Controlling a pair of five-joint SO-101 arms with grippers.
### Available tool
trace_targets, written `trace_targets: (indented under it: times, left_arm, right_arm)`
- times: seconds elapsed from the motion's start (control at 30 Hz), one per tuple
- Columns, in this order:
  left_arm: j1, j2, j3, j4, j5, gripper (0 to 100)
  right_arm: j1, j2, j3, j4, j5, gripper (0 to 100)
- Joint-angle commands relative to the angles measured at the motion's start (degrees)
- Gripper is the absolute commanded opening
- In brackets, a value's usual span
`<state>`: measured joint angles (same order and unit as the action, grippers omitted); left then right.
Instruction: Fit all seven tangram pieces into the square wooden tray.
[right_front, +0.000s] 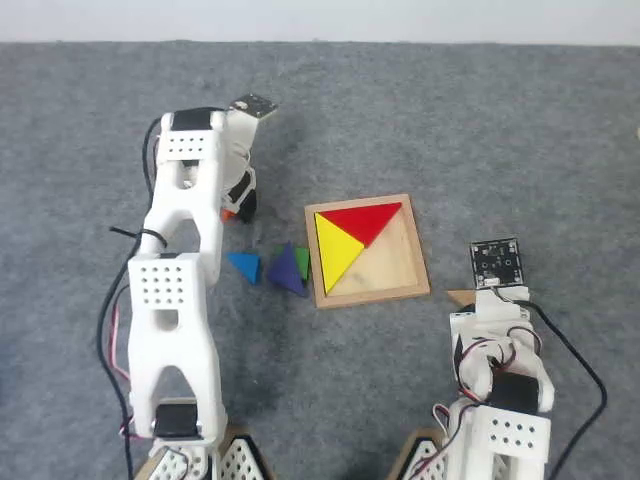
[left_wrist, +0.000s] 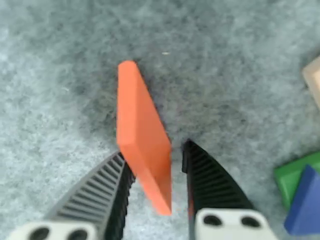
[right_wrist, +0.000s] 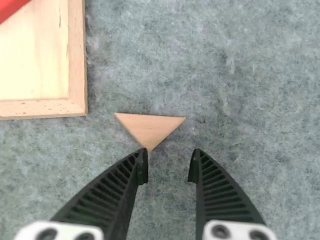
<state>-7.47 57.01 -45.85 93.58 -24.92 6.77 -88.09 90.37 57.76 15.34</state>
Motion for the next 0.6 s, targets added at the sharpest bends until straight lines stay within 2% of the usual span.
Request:
trace_targets:
  times: [0.0,0.23,0.43,0.57]
  left_arm:
    - [-0.5,2.1,-9.4,6.0,-0.5,7]
    - [2.0,-1.1,-6.5,7.1,-0.1,4]
    - [6.4,-10.5,4.0,7.1,-0.3,2]
    - [11.4,-19.3,15.5,6.9,-0.2,2]
  right_arm:
    - [-0.3,-1.0,-0.4,-0.3,0.2,14.3]
    - [-0.3,-1.0,-0.4,-0.3,0.2,14.3]
    - [-0.3,-1.0,-0.4,-0.3,0.2,14.3]
    - [-0.3,-1.0,-0.4,-0.3,0.2,14.3]
